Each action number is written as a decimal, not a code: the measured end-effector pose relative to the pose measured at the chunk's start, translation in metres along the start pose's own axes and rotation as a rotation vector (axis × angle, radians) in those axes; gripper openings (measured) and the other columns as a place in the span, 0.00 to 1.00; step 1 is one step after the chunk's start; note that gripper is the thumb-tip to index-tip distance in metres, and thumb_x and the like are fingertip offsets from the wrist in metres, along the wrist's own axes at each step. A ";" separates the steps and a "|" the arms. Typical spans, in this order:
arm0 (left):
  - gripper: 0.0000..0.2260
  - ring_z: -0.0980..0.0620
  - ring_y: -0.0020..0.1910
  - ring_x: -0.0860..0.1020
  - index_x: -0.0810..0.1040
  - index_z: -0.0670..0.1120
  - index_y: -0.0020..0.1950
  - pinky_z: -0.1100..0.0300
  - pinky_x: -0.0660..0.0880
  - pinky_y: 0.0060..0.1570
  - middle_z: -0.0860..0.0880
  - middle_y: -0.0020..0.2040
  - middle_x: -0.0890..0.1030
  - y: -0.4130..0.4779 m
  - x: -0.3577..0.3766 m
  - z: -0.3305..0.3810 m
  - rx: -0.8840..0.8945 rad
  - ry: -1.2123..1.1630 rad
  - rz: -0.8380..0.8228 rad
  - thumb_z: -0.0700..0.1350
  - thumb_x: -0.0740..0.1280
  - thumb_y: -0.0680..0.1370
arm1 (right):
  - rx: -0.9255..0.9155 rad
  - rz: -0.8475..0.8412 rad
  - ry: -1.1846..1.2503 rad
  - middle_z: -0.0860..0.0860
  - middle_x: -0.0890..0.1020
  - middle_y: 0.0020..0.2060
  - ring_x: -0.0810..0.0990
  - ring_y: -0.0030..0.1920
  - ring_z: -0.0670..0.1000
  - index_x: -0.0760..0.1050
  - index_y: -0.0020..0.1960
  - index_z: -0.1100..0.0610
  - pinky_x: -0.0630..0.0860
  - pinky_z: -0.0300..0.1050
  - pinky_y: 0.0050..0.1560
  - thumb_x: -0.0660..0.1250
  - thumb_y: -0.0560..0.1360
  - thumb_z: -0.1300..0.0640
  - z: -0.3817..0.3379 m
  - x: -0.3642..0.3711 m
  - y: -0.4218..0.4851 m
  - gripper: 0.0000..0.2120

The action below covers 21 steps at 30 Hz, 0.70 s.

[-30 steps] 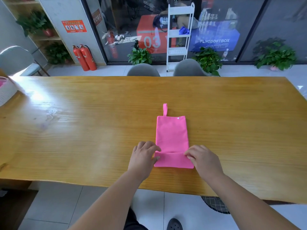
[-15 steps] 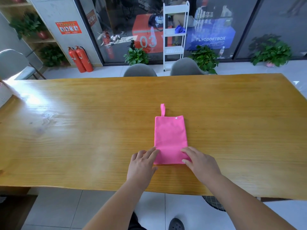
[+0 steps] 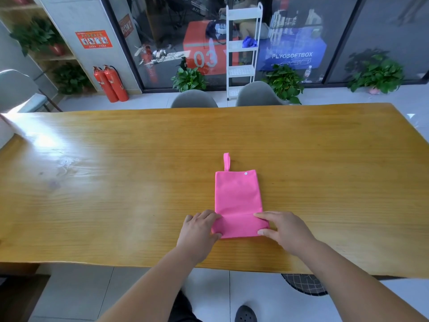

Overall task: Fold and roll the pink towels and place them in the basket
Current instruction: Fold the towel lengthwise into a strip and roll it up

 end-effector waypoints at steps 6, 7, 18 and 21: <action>0.23 0.55 0.56 0.79 0.72 0.61 0.74 0.51 0.67 0.68 0.62 0.67 0.78 0.002 -0.011 -0.017 0.005 -0.145 -0.215 0.62 0.68 0.81 | 0.043 -0.159 0.102 0.40 0.79 0.70 0.76 0.71 0.47 0.76 0.72 0.36 0.75 0.46 0.64 0.73 0.75 0.35 0.011 -0.001 0.004 0.26; 0.22 0.55 0.57 0.78 0.72 0.62 0.74 0.50 0.67 0.68 0.62 0.67 0.79 0.006 -0.013 -0.018 0.002 -0.156 -0.225 0.62 0.69 0.81 | 0.036 -0.138 0.069 0.39 0.78 0.70 0.76 0.71 0.46 0.76 0.72 0.36 0.75 0.47 0.63 0.72 0.76 0.34 0.010 -0.003 0.006 0.26; 0.21 0.53 0.71 0.68 0.70 0.62 0.78 0.53 0.66 0.68 0.64 0.75 0.72 0.007 -0.011 -0.004 -0.034 -0.047 0.026 0.60 0.63 0.85 | -0.038 0.134 -0.219 0.29 0.71 0.72 0.78 0.61 0.38 0.71 0.75 0.36 0.75 0.37 0.48 0.59 0.83 0.33 -0.017 -0.002 -0.005 0.22; 0.30 0.52 0.73 0.67 0.63 0.60 0.82 0.53 0.66 0.71 0.63 0.78 0.68 0.002 -0.008 -0.001 -0.002 0.035 -0.020 0.62 0.68 0.81 | -0.043 0.074 -0.273 0.30 0.69 0.75 0.77 0.66 0.41 0.68 0.78 0.37 0.77 0.40 0.55 0.66 0.79 0.32 -0.021 -0.004 -0.001 0.29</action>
Point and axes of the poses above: each hand's wrist, its own y-axis towards the middle knuckle, its own x-axis out of the palm, z = x × y, the point moved 4 cm from there along y, towards the middle knuckle
